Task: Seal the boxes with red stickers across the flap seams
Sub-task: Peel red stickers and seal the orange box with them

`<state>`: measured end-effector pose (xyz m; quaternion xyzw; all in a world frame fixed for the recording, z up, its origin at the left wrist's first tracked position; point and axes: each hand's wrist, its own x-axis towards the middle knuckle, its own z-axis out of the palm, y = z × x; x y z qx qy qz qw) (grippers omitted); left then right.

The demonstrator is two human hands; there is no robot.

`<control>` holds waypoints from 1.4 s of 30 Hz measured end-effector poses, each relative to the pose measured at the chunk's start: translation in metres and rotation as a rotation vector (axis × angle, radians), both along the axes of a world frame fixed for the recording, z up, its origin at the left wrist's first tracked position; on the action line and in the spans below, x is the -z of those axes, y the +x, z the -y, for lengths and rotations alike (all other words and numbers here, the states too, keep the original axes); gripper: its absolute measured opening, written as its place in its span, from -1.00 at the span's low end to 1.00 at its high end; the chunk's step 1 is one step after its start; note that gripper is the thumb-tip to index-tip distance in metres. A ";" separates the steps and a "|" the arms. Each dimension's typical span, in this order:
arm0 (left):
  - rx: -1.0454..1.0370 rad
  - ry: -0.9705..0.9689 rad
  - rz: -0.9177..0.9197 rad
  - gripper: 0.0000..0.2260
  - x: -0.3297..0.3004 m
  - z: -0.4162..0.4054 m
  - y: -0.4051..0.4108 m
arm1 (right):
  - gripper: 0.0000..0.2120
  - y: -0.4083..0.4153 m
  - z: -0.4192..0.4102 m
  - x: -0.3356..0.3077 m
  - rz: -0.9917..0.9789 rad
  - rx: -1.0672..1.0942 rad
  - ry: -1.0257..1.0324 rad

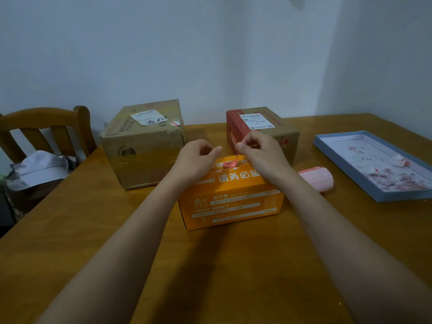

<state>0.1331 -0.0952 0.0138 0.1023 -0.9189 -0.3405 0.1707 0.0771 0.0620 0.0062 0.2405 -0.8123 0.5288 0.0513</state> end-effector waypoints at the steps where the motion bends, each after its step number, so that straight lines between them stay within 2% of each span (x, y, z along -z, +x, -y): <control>1: 0.008 -0.005 0.020 -0.75 0.000 -0.001 0.000 | -0.90 0.001 0.000 0.001 0.003 -0.004 -0.009; 9: 0.046 -0.018 0.162 -0.72 0.000 -0.005 -0.005 | -0.87 0.004 0.000 0.003 -0.031 -0.019 -0.092; 16: 0.058 0.014 0.209 -0.69 -0.003 -0.007 -0.008 | -0.89 0.005 0.000 0.005 -0.045 -0.049 -0.133; 18: 0.076 0.019 0.221 -0.70 -0.004 -0.007 -0.007 | -0.90 0.005 -0.002 0.004 -0.017 -0.071 -0.222; 21: 0.113 0.121 0.238 -0.72 -0.005 -0.006 -0.004 | -0.88 0.004 -0.003 0.002 -0.003 -0.079 -0.249; 23: 0.122 0.226 0.204 -0.75 -0.007 -0.006 -0.003 | -0.89 0.004 -0.003 0.003 -0.001 -0.085 -0.235; 26: 0.083 0.355 0.059 -0.79 -0.010 -0.007 0.000 | -0.89 0.002 -0.004 0.002 0.021 -0.075 -0.241; 29: 0.067 0.418 -0.055 -0.76 -0.012 -0.004 0.006 | -0.88 0.001 -0.005 0.002 0.033 -0.067 -0.237; 35: 0.059 0.399 -0.109 -0.57 -0.013 -0.002 0.014 | -0.88 0.002 -0.003 0.002 0.017 -0.053 -0.224; 42: 0.035 0.233 -0.105 -0.76 -0.011 0.001 0.015 | -0.88 0.001 -0.002 0.003 0.030 -0.044 -0.217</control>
